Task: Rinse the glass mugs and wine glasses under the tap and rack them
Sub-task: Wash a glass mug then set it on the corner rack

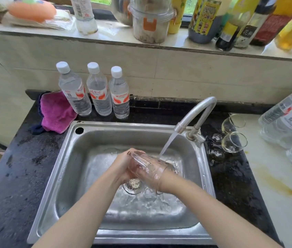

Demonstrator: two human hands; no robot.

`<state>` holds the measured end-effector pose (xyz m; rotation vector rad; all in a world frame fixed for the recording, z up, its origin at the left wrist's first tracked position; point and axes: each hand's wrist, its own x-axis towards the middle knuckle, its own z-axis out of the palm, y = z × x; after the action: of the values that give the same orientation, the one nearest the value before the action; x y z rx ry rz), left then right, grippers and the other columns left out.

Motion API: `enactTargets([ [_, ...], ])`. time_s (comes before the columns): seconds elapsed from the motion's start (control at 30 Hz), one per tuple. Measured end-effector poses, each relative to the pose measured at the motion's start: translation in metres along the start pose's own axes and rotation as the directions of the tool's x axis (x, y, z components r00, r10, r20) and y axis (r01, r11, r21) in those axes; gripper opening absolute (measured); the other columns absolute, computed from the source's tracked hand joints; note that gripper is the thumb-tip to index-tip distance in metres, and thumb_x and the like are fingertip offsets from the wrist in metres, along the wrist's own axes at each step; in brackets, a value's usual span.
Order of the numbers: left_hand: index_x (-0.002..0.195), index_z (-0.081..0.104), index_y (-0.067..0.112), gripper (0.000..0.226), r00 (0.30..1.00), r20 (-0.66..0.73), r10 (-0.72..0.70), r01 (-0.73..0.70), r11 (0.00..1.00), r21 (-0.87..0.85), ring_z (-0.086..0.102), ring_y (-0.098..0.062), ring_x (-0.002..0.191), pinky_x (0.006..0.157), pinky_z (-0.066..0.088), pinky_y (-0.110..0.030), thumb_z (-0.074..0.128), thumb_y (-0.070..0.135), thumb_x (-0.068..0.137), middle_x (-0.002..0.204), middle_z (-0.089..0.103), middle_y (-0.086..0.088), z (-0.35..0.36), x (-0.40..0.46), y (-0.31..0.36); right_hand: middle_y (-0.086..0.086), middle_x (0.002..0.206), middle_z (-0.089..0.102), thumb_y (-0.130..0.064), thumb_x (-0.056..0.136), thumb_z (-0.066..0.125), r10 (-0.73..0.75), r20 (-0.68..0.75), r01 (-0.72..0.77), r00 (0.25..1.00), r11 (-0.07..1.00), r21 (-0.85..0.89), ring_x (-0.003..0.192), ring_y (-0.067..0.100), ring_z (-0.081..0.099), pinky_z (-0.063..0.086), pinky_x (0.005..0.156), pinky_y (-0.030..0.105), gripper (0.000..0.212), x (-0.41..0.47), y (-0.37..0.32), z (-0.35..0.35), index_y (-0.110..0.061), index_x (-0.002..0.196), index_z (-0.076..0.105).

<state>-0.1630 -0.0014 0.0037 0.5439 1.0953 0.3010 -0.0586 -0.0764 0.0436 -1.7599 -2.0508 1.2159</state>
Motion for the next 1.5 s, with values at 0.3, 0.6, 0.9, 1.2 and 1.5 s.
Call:
enactTargets([
  [0.3,0.099,0.067,0.002,0.036,0.974,0.066,-0.218,0.228,0.920,-0.320,0.069,-0.033,0.072,0.068,0.057,-0.047,0.041,0.026,0.093,0.086,0.070,-0.021,0.005,-0.004,-0.013,-0.012,0.125,0.062,-0.013,0.095,0.046,0.154,0.074,-0.170,0.985,0.929,0.329,0.118,0.006,0.055,0.040,0.107,0.034,0.040,-0.036,0.018,-0.043,-0.032,0.131,0.050],
  [0.6,0.115,0.063,-0.005,0.045,0.990,0.121,-0.070,0.128,0.803,-0.583,0.067,-0.036,0.091,0.078,0.056,-0.045,0.036,0.024,0.093,0.111,0.065,-0.026,0.038,0.013,-0.019,-0.002,0.096,0.060,-0.023,0.098,0.045,0.170,-0.481,-0.195,0.860,0.981,-0.004,0.091,0.013,0.055,0.046,0.081,0.030,0.016,-0.038,0.033,-0.027,-0.017,0.100,0.059],
  [0.9,0.121,0.049,0.025,0.027,0.799,-0.211,0.563,-0.509,0.821,0.260,0.054,-0.017,0.111,0.097,0.044,-0.037,0.048,0.035,0.097,0.124,0.056,-0.003,0.044,-0.010,0.002,0.010,0.084,0.073,-0.025,0.102,0.035,0.563,-0.139,0.148,0.815,0.029,0.988,0.085,0.021,0.068,0.057,0.075,0.033,0.036,-0.029,0.038,0.009,-0.004,0.087,0.060],
  [1.2,0.113,0.052,0.017,0.030,0.815,-0.062,0.577,-0.531,0.785,0.320,0.062,-0.009,0.083,0.066,0.049,-0.018,0.061,0.035,0.090,0.093,0.064,0.005,0.052,-0.003,-0.013,0.011,0.101,0.070,-0.038,0.100,0.037,0.558,0.112,-0.166,0.822,0.048,0.985,0.095,0.023,0.068,0.056,0.078,0.038,0.040,-0.049,0.042,-0.001,-0.007,0.102,0.061],
  [1.5,0.128,0.048,0.019,0.051,0.885,0.128,0.447,-0.438,0.708,0.554,0.058,-0.012,0.102,0.082,0.048,-0.029,0.043,0.054,0.092,0.112,0.060,0.005,0.082,0.006,-0.015,-0.006,0.075,0.058,-0.031,0.101,0.037,0.631,-0.588,-0.071,0.506,0.710,0.700,0.071,0.014,0.055,0.043,0.064,0.029,0.031,-0.023,0.050,-0.032,-0.013,0.097,0.062],
])
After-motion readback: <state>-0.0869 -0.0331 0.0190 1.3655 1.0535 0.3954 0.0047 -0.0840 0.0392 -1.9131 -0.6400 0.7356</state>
